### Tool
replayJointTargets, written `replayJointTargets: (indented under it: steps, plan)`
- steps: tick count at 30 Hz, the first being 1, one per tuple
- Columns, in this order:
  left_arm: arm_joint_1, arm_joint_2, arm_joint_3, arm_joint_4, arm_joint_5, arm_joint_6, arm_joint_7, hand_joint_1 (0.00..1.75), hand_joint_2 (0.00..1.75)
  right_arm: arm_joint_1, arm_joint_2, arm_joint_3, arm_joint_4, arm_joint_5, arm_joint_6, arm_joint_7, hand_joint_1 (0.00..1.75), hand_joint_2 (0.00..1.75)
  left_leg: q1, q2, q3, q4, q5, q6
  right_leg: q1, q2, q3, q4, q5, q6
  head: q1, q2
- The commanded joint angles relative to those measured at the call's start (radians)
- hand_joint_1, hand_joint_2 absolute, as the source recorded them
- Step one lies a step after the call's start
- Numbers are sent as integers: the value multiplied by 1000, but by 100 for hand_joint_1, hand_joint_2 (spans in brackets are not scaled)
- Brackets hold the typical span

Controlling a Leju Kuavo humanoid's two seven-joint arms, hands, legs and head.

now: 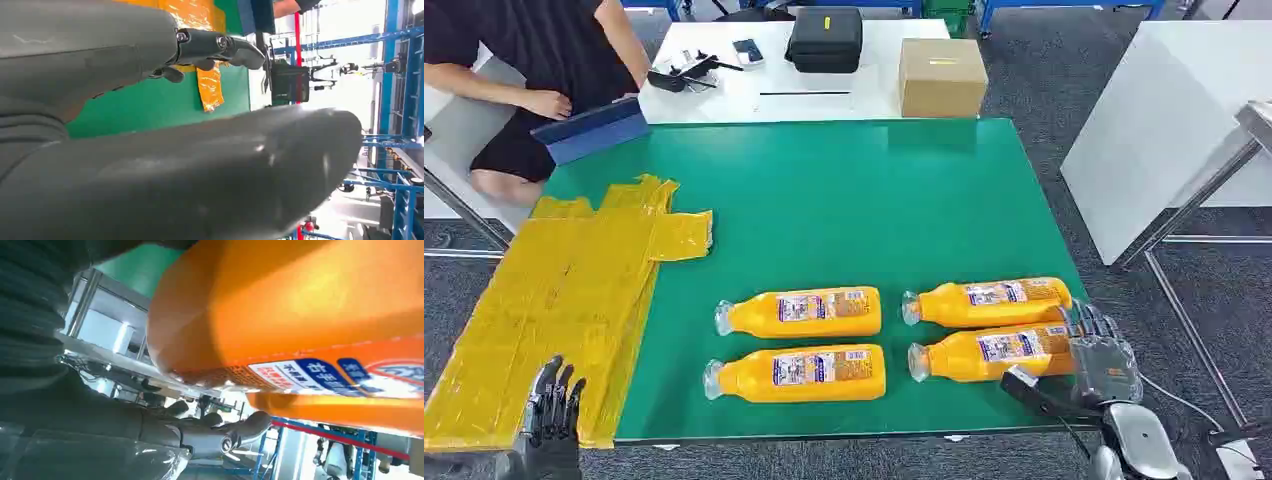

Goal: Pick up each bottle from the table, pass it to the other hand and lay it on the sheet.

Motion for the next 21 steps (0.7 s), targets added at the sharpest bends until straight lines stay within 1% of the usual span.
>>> replayJointTargets:
  steps: [1,2,3,4,5,6,7,8,9,12,13,14,15,16,17,18,19,20,21]
  plan:
    - [4,1,23,36,-2,-2,-40,0,0,-16,11,86,164,4,6,4,0,175,1,-1,-1,-1,2,-3,1,-1,0,-2,2,0,0,0]
    - [-9,1,18,43,-5,-9,-31,0,0,-4,2,152,174,-1,33,26,0,175,0,1,0,-1,1,-2,0,-1,0,-2,2,0,0,0]
    - [-9,1,18,43,-5,-9,-31,0,0,-2,3,152,174,-1,33,25,0,175,1,1,2,-1,0,-2,1,-1,2,-2,1,0,0,0]
    - [-11,1,22,45,-6,-11,-32,0,0,2,-1,163,176,-9,39,30,68,175,0,1,2,-1,1,-2,0,-1,3,-3,2,0,0,0]
    - [-12,1,24,46,-7,-14,-32,0,0,5,-10,179,180,-13,46,33,159,175,1,2,6,-1,0,-1,1,1,6,-2,2,0,0,0]
    - [-11,1,28,47,-6,-17,-32,0,0,7,-15,184,185,-21,52,34,166,175,1,2,4,-1,0,-2,1,0,4,-3,3,0,0,0]
    - [-10,1,27,47,-6,-18,-32,0,0,10,-17,183,187,-23,53,35,169,175,0,3,7,0,-1,-2,1,2,6,-2,2,0,0,0]
    - [-8,1,27,46,-5,-22,-32,0,0,15,-20,180,187,-29,54,37,169,175,0,2,2,-1,1,-3,0,0,2,-3,4,0,0,0]
    - [-8,1,27,46,-4,-22,-32,0,0,20,-22,179,185,-31,54,37,166,175,0,3,4,-1,0,-2,0,1,4,-2,3,0,0,0]
    - [-9,1,22,44,-3,-21,-31,0,0,39,-25,172,167,-41,56,37,168,175,0,2,6,-1,-1,-2,0,1,6,-2,2,0,0,0]
    - [-9,1,22,44,-3,-21,-31,0,0,39,-25,172,167,-41,56,37,168,175,0,0,2,-1,0,-3,0,-2,3,-3,3,0,0,0]
    - [-11,1,21,44,-3,-19,-29,0,0,44,-27,173,160,-42,61,36,164,175,1,2,5,0,-2,-2,1,0,3,-2,2,0,0,0]
    - [-12,1,21,43,-2,-18,-29,0,0,49,-31,175,156,-44,66,35,166,175,0,2,10,1,-5,-1,0,1,2,-1,-2,1,0,0]
    - [-13,1,23,41,0,-16,-30,0,0,49,-37,179,159,-46,70,32,164,175,0,0,6,1,-5,-1,0,-2,-3,-1,-2,3,0,0]
    - [-13,1,26,39,2,-11,-30,0,0,44,-46,187,171,-50,74,26,166,175,1,2,13,0,-8,0,1,1,4,-2,-5,5,0,0]
    - [-13,1,29,37,5,-12,-31,0,0,39,-52,194,178,-56,76,20,166,175,1,0,9,0,-7,-1,1,-1,1,-3,-4,5,0,0]
    - [-11,1,33,36,8,-10,-32,0,0,29,-58,205,194,-65,79,13,168,175,1,2,17,0,-10,0,1,2,7,-2,-5,4,0,0]
    - [-8,1,34,35,11,-11,-33,0,0,22,-58,211,202,-67,81,12,166,175,1,1,14,0,-8,0,1,0,5,-3,-5,3,0,0]
    - [-7,1,34,34,12,-10,-33,0,0,19,-59,213,207,-67,81,11,166,175,1,3,22,0,-11,0,1,3,12,-2,-8,2,0,0]
